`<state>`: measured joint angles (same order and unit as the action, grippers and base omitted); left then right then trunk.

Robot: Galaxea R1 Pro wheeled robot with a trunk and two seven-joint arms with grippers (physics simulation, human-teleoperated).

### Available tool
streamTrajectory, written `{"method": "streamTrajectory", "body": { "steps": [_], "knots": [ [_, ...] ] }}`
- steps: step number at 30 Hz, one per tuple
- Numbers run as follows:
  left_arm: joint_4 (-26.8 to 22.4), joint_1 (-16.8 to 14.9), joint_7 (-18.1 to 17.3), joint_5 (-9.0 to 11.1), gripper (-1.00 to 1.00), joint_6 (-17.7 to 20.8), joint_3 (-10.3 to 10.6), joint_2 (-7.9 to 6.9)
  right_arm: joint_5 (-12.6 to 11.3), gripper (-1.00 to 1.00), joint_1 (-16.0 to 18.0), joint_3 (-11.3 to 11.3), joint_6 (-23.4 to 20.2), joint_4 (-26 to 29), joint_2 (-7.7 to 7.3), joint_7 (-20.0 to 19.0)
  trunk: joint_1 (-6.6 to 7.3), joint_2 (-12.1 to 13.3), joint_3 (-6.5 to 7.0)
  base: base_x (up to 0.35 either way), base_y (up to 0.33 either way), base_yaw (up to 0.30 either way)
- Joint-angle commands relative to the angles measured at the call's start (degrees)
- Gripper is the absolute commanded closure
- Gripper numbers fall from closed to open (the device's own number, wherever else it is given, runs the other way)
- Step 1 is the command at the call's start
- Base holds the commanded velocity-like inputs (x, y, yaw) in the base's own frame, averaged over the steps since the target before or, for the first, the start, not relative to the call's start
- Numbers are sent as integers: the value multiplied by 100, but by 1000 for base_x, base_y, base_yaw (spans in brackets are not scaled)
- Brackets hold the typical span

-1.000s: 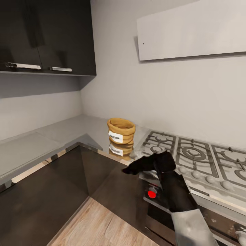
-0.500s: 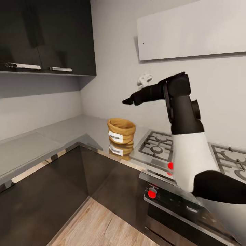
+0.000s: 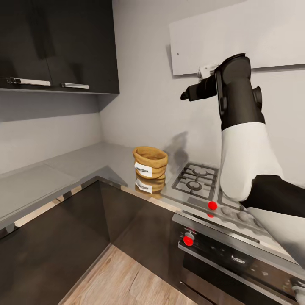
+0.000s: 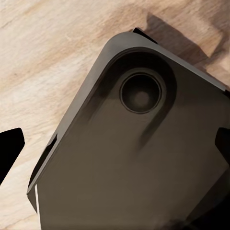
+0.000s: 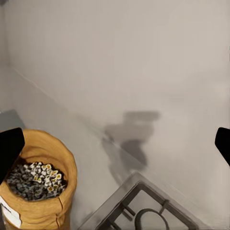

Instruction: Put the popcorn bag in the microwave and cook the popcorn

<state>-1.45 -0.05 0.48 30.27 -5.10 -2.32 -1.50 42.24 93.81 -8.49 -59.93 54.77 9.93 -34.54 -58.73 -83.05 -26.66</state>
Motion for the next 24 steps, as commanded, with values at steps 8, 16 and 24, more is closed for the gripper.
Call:
{"method": "streamTrajectory", "body": {
  "steps": [8, 16, 24],
  "knots": [
    [-4, -4, 5, -12, -100, -16, -25, 0, 16, -100, -936, -30, -7, -34, 7, -46, 0, -3, -6, 0, 0, 0],
    [-4, -2, 5, -5, -100, -10, -35, 0, -123, -100, -1628, -714, 488, -23, 7, 326, 0, -3, -6, 0, 0, 0],
    [-4, -4, 5, -34, -100, -9, -25, 0, -606, -100, -1673, -819, 552, -378, 7, 1071, 0, -3, -6, 116, 0, 0]
  ]
}}
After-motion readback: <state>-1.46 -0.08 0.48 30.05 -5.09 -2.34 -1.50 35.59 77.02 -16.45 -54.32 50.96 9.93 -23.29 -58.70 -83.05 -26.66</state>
